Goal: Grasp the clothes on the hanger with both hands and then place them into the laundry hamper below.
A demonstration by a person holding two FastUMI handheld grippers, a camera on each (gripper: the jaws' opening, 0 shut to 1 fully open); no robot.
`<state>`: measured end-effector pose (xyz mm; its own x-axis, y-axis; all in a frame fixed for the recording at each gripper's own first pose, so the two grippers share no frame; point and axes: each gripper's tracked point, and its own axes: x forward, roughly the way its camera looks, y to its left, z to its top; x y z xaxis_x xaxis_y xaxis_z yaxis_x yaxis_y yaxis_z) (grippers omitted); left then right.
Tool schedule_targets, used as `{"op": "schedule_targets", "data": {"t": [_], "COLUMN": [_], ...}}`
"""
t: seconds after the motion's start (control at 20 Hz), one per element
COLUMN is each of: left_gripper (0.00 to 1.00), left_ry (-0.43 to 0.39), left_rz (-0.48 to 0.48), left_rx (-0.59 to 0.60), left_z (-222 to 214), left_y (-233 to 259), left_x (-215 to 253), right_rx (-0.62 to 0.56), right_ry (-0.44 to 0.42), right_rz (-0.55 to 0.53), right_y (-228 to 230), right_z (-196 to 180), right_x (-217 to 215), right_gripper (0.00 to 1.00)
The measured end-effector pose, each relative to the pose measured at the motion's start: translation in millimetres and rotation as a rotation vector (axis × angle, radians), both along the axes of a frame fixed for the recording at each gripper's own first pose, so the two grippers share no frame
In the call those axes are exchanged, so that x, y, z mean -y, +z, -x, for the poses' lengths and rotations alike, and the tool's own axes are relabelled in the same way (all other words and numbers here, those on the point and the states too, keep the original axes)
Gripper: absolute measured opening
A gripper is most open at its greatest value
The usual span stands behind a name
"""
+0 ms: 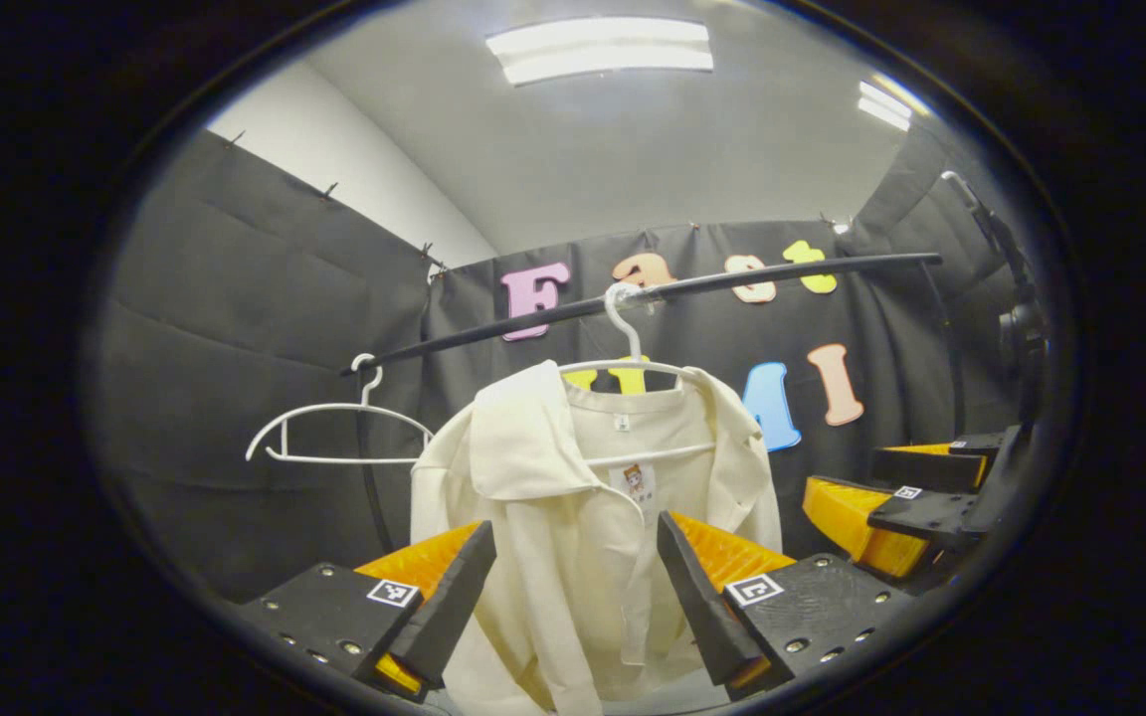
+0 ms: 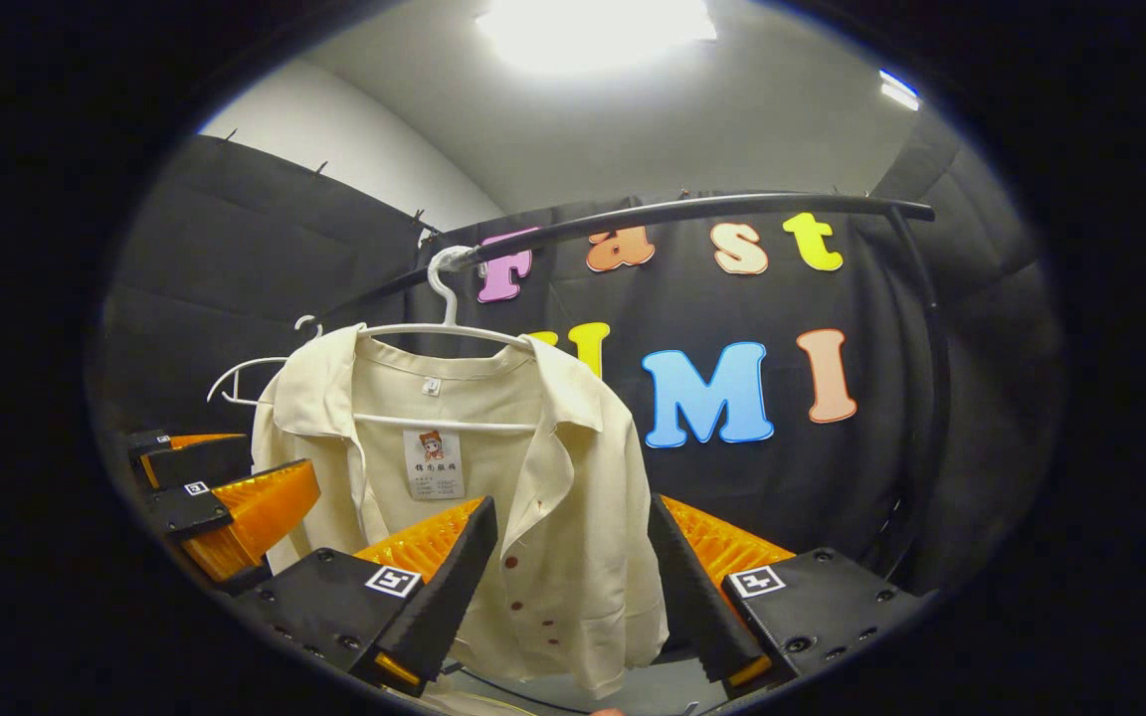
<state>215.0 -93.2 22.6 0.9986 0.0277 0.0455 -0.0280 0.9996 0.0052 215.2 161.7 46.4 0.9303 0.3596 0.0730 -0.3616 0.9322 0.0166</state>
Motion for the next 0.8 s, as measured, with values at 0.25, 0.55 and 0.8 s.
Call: {"op": "schedule_targets", "data": {"t": [0.25,0.55,0.8], "left_gripper": [0.95,0.95,0.95], "left_ry": [0.066,0.154,0.222], "left_rz": [-0.005,-0.036,-0.05], "left_rx": [-0.029,-0.053,-0.061], "left_z": [-37,-71,-92], "left_y": [-13,-28,-37], "left_x": [3,-2,-13], "right_rx": [-0.014,-0.042,-0.078], "right_ry": [0.068,0.107,0.098], "right_rz": [-0.01,-0.051,-0.088], "right_y": [-2,-6,-9], "right_z": [-44,-93,-122], "right_x": [-23,-51,-63], "right_gripper": [0.95,0.96,0.95]}}
